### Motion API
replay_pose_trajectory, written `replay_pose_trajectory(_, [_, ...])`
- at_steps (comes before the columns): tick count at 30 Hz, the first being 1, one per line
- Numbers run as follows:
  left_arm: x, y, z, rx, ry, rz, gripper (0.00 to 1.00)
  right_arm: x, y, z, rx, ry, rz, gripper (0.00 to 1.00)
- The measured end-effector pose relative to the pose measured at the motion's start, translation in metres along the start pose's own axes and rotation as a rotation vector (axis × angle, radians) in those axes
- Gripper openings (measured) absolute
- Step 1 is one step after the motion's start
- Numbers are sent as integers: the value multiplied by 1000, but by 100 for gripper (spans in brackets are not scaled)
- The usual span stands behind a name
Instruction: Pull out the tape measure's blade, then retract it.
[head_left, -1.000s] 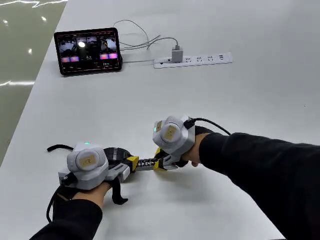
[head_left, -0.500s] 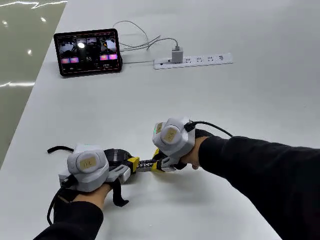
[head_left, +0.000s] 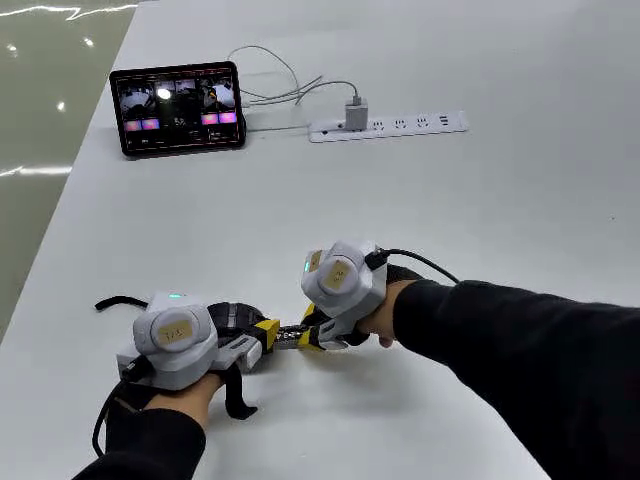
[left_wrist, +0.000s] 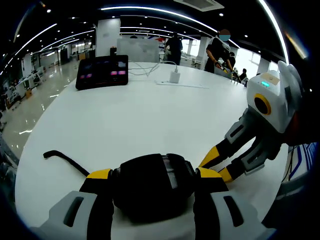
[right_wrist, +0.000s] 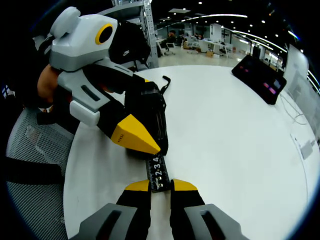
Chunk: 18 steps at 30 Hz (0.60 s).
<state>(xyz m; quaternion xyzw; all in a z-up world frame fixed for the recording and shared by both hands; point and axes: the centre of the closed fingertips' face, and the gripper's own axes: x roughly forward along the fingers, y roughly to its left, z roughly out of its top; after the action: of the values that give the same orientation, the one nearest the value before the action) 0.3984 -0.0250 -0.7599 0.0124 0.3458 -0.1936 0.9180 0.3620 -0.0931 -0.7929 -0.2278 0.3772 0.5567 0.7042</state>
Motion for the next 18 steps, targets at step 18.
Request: replay_pose_trajectory(18, [0, 1, 2, -10, -11, -9, 59, 5, 0, 7, 7, -24, 2, 10])
